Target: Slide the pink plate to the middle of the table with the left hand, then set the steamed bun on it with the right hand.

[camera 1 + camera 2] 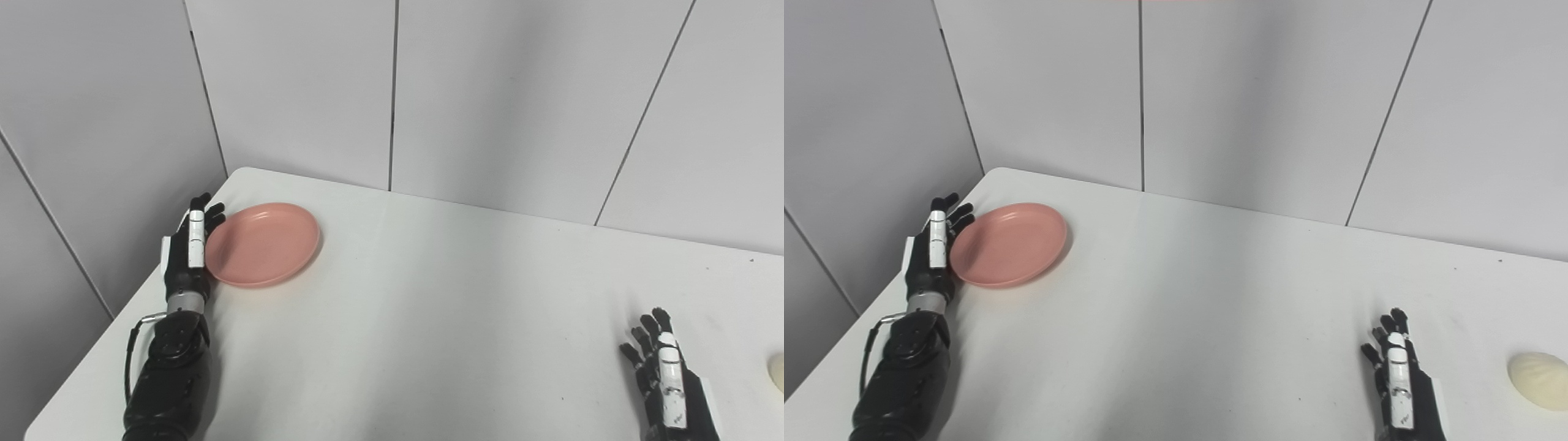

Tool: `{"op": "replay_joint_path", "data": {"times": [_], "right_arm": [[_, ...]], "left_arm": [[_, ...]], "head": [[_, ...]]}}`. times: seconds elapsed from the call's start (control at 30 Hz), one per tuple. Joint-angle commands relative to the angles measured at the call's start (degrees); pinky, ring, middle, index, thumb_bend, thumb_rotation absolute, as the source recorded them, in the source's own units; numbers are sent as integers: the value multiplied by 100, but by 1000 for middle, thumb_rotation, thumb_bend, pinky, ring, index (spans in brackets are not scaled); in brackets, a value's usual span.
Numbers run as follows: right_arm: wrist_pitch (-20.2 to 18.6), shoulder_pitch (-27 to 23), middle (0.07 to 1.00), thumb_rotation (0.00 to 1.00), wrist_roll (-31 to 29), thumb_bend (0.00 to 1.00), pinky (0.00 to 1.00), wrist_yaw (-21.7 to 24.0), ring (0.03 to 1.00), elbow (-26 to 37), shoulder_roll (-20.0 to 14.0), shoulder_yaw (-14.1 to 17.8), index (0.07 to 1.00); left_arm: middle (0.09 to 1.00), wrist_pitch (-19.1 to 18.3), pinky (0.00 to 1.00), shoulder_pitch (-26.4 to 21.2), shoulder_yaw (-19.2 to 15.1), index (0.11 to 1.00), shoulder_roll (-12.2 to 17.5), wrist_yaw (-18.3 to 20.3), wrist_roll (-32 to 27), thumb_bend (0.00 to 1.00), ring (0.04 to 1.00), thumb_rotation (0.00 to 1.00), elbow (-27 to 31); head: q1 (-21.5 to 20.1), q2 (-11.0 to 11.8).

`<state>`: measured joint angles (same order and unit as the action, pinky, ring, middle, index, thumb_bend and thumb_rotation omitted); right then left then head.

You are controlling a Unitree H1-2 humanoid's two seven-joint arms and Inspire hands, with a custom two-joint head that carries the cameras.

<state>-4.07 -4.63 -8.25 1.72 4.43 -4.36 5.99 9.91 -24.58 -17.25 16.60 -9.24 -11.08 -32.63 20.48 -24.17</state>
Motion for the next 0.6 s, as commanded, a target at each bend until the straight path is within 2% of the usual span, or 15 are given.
{"op": "replay_joint_path", "data": {"times": [0.0, 0.2, 0.57], "right_arm": [[-79, -55, 967, 943, 32, 398, 1000, -15, 968, 130, -36, 4, 977], [-48, -80, 967, 938, -5, 381, 1000, -21, 966, 106, -22, 22, 977], [-80, -78, 969, 931, -10, 384, 1000, -26, 968, 122, -27, 18, 980]], "left_arm": [[814, -35, 893, -185, -35, 828, 16, 138, -115, 816, 836, 1000, 101], [795, -104, 835, -220, -86, 809, -100, 164, -296, 838, 810, 1000, 130], [793, -231, 848, -201, -25, 802, -251, 150, -298, 832, 802, 1000, 345]], "head": [[2, -2], [11, 5], [16, 12]]}}
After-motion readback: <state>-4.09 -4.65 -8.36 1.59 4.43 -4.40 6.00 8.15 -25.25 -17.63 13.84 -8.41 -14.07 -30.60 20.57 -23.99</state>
